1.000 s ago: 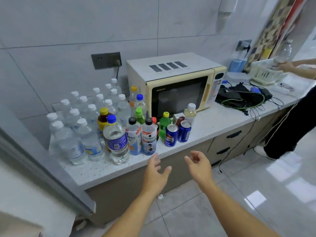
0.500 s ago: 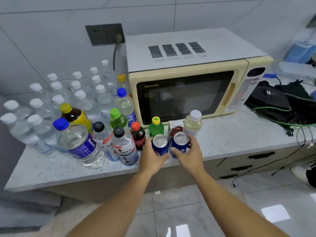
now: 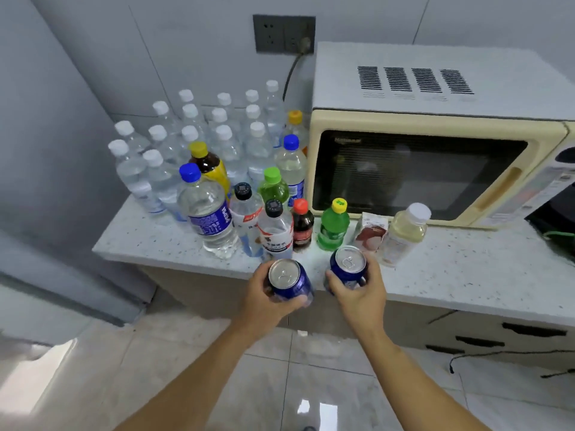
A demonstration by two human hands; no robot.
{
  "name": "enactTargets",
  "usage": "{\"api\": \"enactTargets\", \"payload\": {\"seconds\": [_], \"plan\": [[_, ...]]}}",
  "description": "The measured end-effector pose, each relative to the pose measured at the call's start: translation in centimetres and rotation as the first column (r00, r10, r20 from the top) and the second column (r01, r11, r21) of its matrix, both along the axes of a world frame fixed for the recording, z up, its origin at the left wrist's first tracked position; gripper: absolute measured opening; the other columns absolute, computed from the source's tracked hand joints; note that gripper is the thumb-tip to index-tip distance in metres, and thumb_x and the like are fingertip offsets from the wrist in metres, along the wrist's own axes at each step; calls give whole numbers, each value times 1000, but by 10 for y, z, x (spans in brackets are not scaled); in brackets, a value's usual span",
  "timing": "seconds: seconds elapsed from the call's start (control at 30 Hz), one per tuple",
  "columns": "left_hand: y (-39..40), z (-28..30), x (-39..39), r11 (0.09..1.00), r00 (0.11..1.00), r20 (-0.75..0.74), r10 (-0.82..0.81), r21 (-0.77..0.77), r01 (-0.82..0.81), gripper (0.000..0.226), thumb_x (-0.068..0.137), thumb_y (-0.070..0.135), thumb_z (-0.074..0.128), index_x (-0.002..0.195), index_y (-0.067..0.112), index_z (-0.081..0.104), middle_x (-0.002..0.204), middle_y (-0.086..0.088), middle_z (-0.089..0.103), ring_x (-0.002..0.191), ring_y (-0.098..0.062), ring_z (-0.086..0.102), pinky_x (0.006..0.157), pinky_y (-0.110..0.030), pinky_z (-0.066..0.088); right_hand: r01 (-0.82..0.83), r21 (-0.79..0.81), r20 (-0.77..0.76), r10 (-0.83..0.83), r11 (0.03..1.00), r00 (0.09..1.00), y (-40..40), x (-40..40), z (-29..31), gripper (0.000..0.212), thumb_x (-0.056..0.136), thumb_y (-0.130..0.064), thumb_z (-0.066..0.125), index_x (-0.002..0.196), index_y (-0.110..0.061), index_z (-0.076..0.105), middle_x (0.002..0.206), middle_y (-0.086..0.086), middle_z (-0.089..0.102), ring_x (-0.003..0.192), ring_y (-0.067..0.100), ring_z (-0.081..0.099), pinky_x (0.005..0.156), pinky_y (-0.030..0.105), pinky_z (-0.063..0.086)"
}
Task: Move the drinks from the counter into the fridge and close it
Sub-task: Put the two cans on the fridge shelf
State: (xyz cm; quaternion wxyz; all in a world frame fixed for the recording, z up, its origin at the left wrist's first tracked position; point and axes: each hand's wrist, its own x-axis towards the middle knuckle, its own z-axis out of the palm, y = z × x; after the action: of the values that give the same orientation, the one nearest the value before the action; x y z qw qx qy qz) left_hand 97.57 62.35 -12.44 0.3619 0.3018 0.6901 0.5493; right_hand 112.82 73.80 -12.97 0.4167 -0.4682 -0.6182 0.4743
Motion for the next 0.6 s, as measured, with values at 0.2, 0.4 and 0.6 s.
{"api": "enactTargets", "payload": {"seconds": [0.2, 0.4, 0.6], "plan": [[-150, 29, -49, 973, 962, 171, 211, 59, -224, 68, 58, 28, 89, 120, 39, 63, 118, 1, 70, 109, -20, 66, 86, -36, 58, -266, -39, -129, 259, 963, 957, -101, -70, 22, 53, 71, -10, 87, 114, -27, 62, 106, -12, 68, 98, 5, 66, 79, 15, 53], [-330, 48, -100, 840, 813, 357, 460, 122, -529, 48, 75, 22, 75, 118, 40, 64, 113, 1, 72, 102, -19, 69, 76, -41, 60, -557, -160, -216, 522, 815, 825, -263, -164, 40, 53, 63, -38, 83, 113, -33, 64, 103, -11, 73, 90, 7, 70, 79, 19, 56], [-504, 58, -150, 680, 634, 404, 659, 40, -732, 33, 91, 40, 62, 123, 31, 60, 119, -9, 69, 100, -27, 70, 75, -47, 60, -700, -327, -329, 618, 634, 714, -443, -263, 51, 40, 74, -35, 78, 113, -30, 68, 98, -5, 76, 84, 6, 71, 71, 21, 56]]}}
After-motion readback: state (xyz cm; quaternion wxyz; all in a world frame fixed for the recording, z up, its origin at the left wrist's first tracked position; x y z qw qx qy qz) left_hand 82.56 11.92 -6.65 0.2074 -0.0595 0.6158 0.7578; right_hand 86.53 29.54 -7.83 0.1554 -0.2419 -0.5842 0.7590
